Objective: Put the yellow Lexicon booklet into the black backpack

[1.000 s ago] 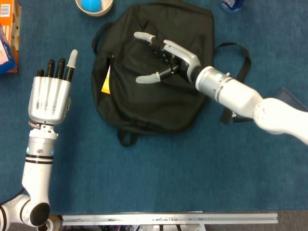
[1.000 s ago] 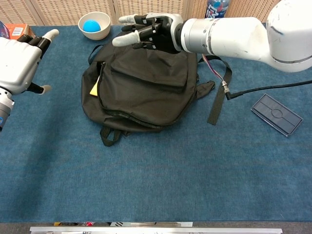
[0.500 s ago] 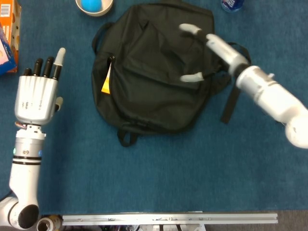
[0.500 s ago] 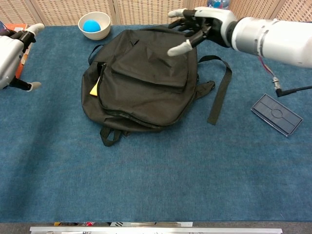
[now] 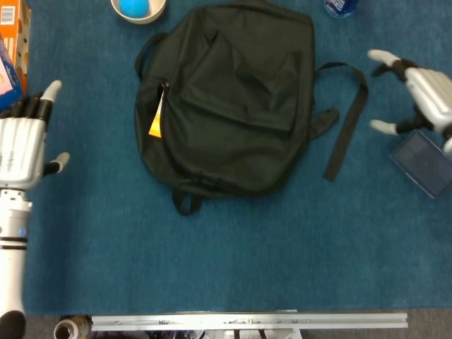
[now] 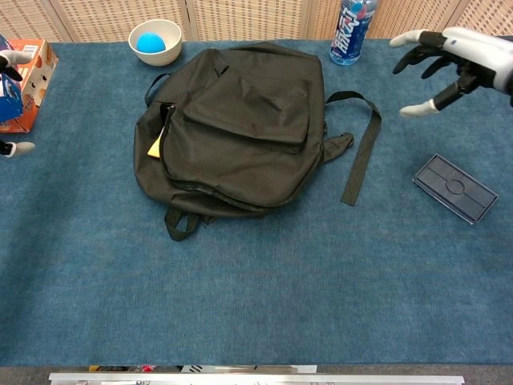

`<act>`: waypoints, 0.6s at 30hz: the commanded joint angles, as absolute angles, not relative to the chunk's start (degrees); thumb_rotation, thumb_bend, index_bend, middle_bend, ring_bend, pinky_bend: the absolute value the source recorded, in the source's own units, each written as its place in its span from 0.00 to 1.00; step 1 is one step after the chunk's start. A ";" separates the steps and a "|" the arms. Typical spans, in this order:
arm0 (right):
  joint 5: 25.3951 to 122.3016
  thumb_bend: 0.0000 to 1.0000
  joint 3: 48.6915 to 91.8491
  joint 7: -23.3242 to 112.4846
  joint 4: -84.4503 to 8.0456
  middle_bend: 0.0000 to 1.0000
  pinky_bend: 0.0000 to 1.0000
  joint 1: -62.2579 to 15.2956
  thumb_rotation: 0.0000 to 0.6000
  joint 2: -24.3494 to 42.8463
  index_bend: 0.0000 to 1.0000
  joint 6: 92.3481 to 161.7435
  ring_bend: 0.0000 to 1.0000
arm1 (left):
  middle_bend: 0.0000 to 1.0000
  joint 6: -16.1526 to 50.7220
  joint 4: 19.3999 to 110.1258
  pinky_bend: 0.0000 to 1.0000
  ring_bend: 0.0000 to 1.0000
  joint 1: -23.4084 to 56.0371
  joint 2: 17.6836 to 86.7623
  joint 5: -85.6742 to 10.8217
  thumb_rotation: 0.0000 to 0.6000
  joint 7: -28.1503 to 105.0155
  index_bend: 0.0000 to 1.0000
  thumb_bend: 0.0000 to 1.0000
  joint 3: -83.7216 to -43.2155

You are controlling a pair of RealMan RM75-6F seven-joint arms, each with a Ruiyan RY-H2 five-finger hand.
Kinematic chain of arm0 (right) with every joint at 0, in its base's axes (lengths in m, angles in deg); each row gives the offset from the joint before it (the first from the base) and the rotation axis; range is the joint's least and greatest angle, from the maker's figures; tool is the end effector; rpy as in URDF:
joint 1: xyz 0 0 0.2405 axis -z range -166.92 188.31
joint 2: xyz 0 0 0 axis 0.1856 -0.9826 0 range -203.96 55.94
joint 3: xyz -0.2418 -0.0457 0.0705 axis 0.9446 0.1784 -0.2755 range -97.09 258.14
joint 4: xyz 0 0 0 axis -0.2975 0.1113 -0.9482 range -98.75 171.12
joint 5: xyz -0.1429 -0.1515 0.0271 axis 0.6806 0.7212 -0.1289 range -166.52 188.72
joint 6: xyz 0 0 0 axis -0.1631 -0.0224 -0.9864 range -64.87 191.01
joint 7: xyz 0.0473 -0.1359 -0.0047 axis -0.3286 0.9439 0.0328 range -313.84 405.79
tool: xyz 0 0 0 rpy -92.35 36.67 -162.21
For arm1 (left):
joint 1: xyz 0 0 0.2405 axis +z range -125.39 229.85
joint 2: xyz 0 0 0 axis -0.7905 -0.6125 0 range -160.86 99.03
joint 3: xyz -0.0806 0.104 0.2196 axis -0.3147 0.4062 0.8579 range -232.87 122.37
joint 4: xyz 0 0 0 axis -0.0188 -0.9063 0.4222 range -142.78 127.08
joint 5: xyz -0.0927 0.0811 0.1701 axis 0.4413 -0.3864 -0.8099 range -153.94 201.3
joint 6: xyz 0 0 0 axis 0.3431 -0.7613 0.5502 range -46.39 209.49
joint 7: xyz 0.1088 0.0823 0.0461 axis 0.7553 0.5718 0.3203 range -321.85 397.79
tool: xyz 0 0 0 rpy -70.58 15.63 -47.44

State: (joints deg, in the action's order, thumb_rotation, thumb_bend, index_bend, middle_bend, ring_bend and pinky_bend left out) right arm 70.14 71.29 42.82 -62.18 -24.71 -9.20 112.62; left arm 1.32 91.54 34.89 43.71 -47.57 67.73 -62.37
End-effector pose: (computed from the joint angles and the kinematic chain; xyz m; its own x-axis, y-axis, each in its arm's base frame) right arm -0.2152 -0.3276 0.0926 0.1452 -0.3979 0.9059 -0.9892 -0.0762 0.1251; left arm -0.2491 0.2484 0.0978 0.5487 0.0213 0.8357 0.8360 -0.0093 -0.5486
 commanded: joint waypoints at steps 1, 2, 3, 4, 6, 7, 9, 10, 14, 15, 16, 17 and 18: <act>76.51 0.15 75.03 44.01 -60.76 0.31 0.24 -19.54 1.00 -11.27 0.17 118.79 0.17 | 0.26 1.58 92.89 0.47 0.24 36.95 40.66 -46.91 1.00 63.38 0.15 0.09 -61.53; 77.66 0.15 75.62 43.98 -60.23 0.31 0.24 -18.57 1.00 -11.32 0.17 120.07 0.17 | 0.26 1.32 92.84 0.47 0.24 37.35 40.26 -46.98 1.00 62.72 0.15 0.09 -61.38; 78.98 0.14 76.28 43.62 -59.55 0.31 0.24 -17.32 1.00 -11.31 0.18 121.64 0.18 | 0.26 0.87 92.73 0.47 0.24 37.86 39.82 -47.26 1.00 62.03 0.15 0.09 -61.14; 79.78 0.12 76.72 43.23 -59.09 0.31 0.24 -16.40 1.00 -11.25 0.19 122.71 0.18 | 0.26 0.57 92.62 0.47 0.24 38.19 39.59 -47.45 1.00 61.66 0.15 0.09 -60.96; 81.75 0.07 77.75 42.22 -58.11 0.32 0.24 -14.51 1.00 -11.04 0.20 124.78 0.18 | 0.26 -0.10 92.61 0.47 0.24 38.99 39.17 -47.87 1.00 60.68 0.15 0.09 -60.55; 82.67 0.05 78.21 41.93 -57.67 0.32 0.24 -13.73 1.00 -10.90 0.20 125.70 0.18 | 0.26 -0.46 92.70 0.47 0.24 39.37 39.01 -48.01 1.00 60.18 0.15 0.09 -60.41; 84.59 0.01 79.25 42.04 -56.89 0.33 0.24 -12.10 1.00 -10.66 0.20 127.71 0.18 | 0.27 -1.76 92.77 0.47 0.24 40.33 38.89 -48.52 1.00 59.07 0.15 0.09 -60.25; 85.32 0.00 79.59 42.28 -56.62 0.33 0.24 -11.45 1.00 -10.55 0.20 128.63 0.18 | 0.27 -2.49 92.63 0.47 0.24 40.74 38.97 -48.94 1.00 58.68 0.15 0.09 -60.20; 88.27 0.00 80.32 43.83 -55.53 0.33 0.24 -9.29 1.00 -10.33 0.20 132.42 0.18 | 0.27 -5.60 91.99 0.47 0.24 42.69 39.35 -51.23 1.00 56.99 0.15 0.09 -59.50; 88.78 0.00 80.32 43.89 -55.53 0.33 0.24 -8.93 1.00 -10.35 0.20 133.12 0.18 | 0.27 -6.13 91.92 0.47 0.24 43.11 39.44 -51.61 1.00 56.59 0.15 0.09 -59.34; 89.23 0.00 80.30 43.90 -55.62 0.33 0.24 -8.61 1.00 -10.42 0.20 133.72 0.18 | 0.27 -6.60 91.85 0.46 0.24 43.51 39.48 -51.86 1.00 56.42 0.15 0.09 -59.17; 89.67 0.00 80.26 43.90 -55.74 0.33 0.24 -8.32 1.00 -10.50 0.21 134.29 0.18 | 0.27 -7.05 91.84 0.46 0.24 43.90 39.48 -52.11 1.00 56.40 0.15 0.09 -58.99; 90.38 0.00 80.21 43.92 -55.82 0.34 0.24 -7.97 1.00 -10.56 0.21 135.09 0.18 | 0.27 -7.60 91.88 0.46 0.24 44.39 39.44 -52.43 1.00 56.45 0.15 0.09 -58.73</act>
State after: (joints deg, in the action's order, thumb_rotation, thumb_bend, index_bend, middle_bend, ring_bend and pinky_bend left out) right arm 89.60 80.15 43.73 -55.84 -8.55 -10.49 134.27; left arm -7.04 91.96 43.87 39.39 -52.07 56.62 -59.10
